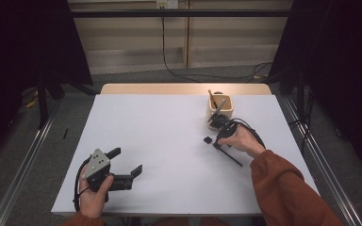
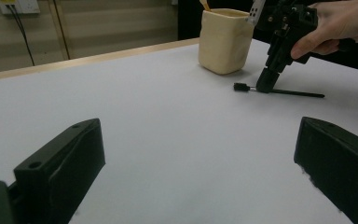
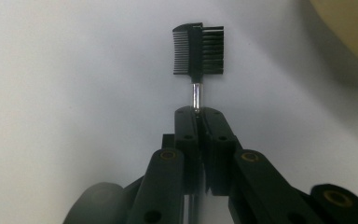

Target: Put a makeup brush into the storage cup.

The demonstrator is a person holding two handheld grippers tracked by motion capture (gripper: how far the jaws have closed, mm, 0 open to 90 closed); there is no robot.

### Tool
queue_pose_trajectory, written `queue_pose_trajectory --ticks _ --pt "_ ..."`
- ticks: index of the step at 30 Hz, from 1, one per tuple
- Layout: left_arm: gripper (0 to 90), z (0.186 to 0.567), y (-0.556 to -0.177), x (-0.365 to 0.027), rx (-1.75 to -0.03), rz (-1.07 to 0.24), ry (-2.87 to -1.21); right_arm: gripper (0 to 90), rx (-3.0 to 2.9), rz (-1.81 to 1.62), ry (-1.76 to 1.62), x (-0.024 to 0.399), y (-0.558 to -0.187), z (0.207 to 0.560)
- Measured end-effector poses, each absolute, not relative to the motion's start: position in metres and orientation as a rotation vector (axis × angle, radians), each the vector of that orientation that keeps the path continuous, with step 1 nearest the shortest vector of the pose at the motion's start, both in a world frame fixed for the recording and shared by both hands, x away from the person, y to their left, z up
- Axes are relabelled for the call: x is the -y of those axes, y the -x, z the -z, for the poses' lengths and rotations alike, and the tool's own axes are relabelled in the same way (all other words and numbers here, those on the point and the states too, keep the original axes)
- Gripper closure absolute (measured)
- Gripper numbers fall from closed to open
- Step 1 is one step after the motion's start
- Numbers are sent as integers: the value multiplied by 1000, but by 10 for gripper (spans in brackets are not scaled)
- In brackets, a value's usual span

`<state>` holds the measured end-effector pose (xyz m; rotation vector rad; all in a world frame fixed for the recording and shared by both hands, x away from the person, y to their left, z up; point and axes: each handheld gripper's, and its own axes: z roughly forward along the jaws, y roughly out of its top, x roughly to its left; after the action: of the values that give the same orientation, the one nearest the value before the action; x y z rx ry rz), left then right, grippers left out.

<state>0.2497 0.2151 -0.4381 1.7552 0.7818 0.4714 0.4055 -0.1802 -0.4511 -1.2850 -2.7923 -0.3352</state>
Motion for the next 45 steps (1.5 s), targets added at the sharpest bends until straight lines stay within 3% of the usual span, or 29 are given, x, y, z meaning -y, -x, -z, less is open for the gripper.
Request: queue_pose_trajectory --ticks 45 --pt "17 439 -250 -219 -807 -483 -1747 855 2770 951 1225 216 -376 399"
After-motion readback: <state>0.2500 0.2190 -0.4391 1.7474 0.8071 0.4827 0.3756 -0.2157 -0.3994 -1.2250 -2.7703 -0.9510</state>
